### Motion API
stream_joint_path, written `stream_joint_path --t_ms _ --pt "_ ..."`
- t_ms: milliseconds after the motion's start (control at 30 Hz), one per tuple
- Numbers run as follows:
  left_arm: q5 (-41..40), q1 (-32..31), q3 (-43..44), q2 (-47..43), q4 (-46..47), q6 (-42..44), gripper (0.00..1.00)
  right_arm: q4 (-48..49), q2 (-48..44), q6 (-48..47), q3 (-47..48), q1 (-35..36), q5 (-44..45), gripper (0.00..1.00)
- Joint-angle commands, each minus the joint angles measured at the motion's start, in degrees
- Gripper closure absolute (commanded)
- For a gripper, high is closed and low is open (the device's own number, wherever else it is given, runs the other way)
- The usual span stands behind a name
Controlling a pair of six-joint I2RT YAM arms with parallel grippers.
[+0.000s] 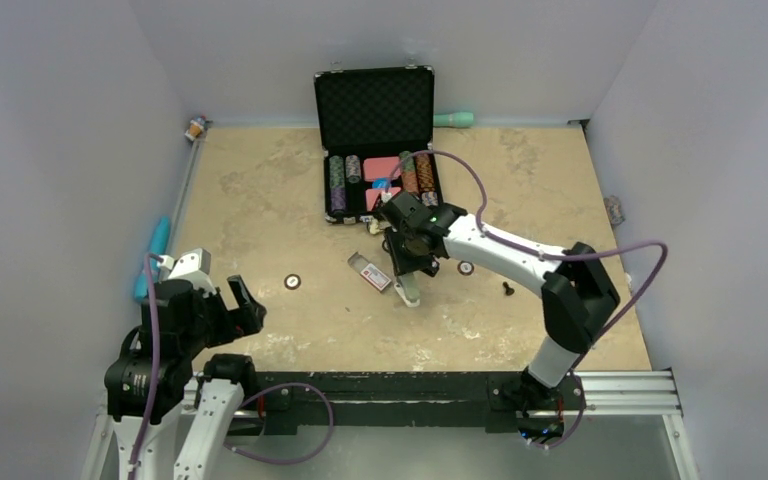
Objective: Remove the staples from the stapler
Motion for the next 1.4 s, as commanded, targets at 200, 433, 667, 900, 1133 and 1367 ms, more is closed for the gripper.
stream_joint_path --t_ms 200,433,667,900,1133,1367 --pt "7.32 0.12 9.49 3.38 -3.56 0.06 0.05 4.07 -10.50 0.80 6.97 -0.02 -15.93 1.00" --pt "22.76 0.15 9.88 0.92 4.53 -4.29 0.02 6.14 -10.41 2.98 12.73 0.00 -22.52 1.00" --pt "29.46 0.15 10.79 -1.46 13.67 -9.28 0.00 11.51 -13.33 8.22 15.14 -0.01 -31.58 1.00" --pt "37.93 0.15 8.25 -2.32 27.24 -20.86 0.00 17.27 -16.43 15.45 14.88 -0.06 -35.80 1.00" --pt "42.28 0.12 -4.88 -6.67 57.49 -42.83 0.00 24.29 -18.96 24.15 16.30 -0.01 -38.26 1.00" --pt "41.76 0.15 -10.88 -4.94 75.81 -51.99 0.00 30.27 -20.11 31.64 17.46 0.00 -38.76 1.00"
